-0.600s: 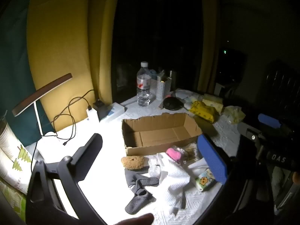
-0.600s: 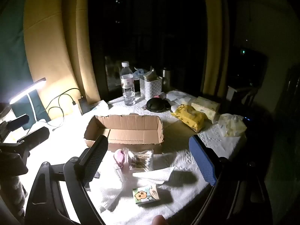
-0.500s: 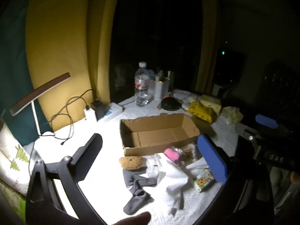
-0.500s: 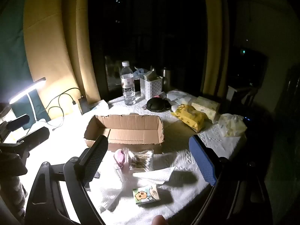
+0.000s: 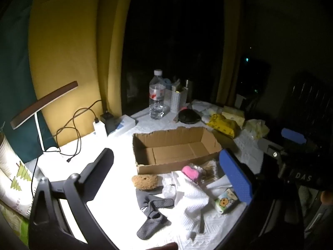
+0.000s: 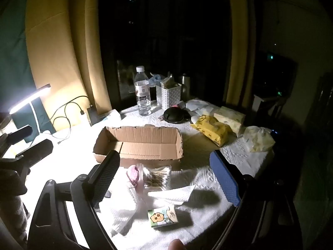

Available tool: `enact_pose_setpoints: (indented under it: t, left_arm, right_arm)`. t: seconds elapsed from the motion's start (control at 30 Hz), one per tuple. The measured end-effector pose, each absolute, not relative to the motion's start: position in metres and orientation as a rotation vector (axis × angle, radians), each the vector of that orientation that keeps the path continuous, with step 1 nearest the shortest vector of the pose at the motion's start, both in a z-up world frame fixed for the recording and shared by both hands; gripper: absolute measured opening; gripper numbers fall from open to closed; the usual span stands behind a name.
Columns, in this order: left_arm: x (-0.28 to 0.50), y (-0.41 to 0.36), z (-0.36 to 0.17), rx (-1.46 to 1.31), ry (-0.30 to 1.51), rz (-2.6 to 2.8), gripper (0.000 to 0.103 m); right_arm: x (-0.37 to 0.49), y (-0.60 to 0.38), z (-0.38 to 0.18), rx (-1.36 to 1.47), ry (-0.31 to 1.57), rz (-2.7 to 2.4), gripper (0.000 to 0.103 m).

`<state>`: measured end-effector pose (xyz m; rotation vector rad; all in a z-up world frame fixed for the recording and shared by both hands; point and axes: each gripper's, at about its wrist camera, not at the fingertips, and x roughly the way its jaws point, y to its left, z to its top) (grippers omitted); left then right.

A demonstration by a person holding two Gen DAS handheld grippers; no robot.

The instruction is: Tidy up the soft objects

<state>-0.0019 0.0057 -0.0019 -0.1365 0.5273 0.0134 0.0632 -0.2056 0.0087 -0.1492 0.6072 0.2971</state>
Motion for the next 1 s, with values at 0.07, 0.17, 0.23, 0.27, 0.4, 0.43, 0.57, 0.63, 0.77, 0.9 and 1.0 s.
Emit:
enact_pose_setpoints:
  t: [0.07, 0.17, 0.23, 0.27, 0.4, 0.43, 0.57, 0.63, 0.77, 0.9, 1.0]
  left_arm:
    - [-0.0018, 0.0058, -0.0021, -0.134, 0.529, 0.013, 0.102]
    - [-0.0014, 0.0045, -0.0022, -0.13, 0.529, 0.017, 0.102]
    - [-0.001, 0.0047, -0.0023, -0.129, 0.529, 0.016, 0.102]
    - [-0.0011, 0.0047, -0.0021, -0.128, 0.53, 0.017, 0.102]
    - [-0.0014, 0.0049, -0.0024, -0.129, 0.529, 0.016, 0.102]
    - [-0.0012, 0.0048, -0.0025, -0.128, 0.529, 0.017, 0.102]
    - [-0.0009, 0.0042, -0.0028, -0.126, 0.531, 0.017, 0.102]
    - [-0.0013, 0.0042, -0.003, -0.126, 0.529, 0.016, 0.102]
    - [-0.0008, 0.0041, -0.0028, -0.125, 0.531, 0.016, 0.102]
    - [-0.001, 0.004, -0.0029, -0.124, 0.53, 0.017, 0.102]
    - [-0.0008, 0.0041, -0.0028, -0.123, 0.53, 0.017, 0.102]
  right_arm:
    - [0.0632, -0.205, 0.0082, -0.152, 0.607, 0.296, 0.09]
    - [0.0631, -0.2052, 0.0078, -0.152, 0.608, 0.296, 0.09]
    - [0.0631, -0.2055, 0.0075, -0.152, 0.608, 0.296, 0.09]
    - [0.0631, -0.2054, 0.0075, -0.152, 0.609, 0.296, 0.09]
    - [0.0628, -0.2058, 0.0072, -0.152, 0.609, 0.296, 0.09]
    - [0.0629, -0.2057, 0.0071, -0.153, 0.609, 0.296, 0.09]
    - [0.063, -0.2055, 0.0069, -0.152, 0.609, 0.296, 0.09]
    - [0.063, -0.2054, 0.0068, -0.152, 0.609, 0.297, 0.09]
    - [0.0631, -0.2053, 0.0067, -0.152, 0.61, 0.297, 0.09]
    - [0.0629, -0.2054, 0.0063, -0.153, 0.609, 0.298, 0.09]
    - [0.0632, -0.2052, 0.0061, -0.152, 0.611, 0.297, 0.09]
